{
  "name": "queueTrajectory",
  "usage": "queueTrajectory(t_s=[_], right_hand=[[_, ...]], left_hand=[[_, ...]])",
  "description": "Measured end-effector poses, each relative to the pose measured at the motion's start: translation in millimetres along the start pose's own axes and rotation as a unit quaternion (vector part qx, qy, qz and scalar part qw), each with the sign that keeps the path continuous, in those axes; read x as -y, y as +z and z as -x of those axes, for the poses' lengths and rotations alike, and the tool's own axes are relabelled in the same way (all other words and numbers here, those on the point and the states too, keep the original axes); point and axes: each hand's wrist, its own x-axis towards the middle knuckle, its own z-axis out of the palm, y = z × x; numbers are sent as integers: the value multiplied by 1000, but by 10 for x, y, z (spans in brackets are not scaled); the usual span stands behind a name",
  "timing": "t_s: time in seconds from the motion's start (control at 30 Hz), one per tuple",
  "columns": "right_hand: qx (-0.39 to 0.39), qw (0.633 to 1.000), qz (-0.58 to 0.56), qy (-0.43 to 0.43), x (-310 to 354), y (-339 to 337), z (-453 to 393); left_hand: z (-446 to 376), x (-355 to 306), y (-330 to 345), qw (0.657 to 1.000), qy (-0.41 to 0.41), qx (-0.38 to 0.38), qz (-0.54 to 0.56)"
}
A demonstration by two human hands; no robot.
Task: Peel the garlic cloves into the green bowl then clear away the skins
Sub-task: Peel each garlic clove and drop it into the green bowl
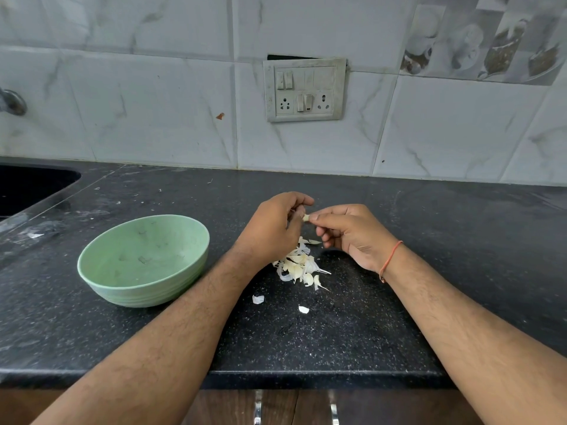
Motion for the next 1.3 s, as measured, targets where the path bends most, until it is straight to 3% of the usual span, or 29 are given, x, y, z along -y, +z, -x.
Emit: queueTrajectory(t_s=[0.23, 0.4, 0.6, 0.87, 1.3], right_hand=[[56, 998, -19, 13, 0, -39, 4], [5, 998, -25, -62, -36, -66, -36], [-44, 995, 2, -95, -73, -74, -75], [-47, 993, 35, -103, -82, -59, -85], [-21, 998, -34, -48, -97, -8, -84]], left_hand=[[-14, 30, -38, 999, -21, -42, 22], [-3, 12, -53, 997, -26, -62, 47], [2, -22, -47, 990, -23, -91, 108], [-11, 4, -42, 990, -18, -90, 102], [-16, 8, 39, 984, -68, -38, 162]])
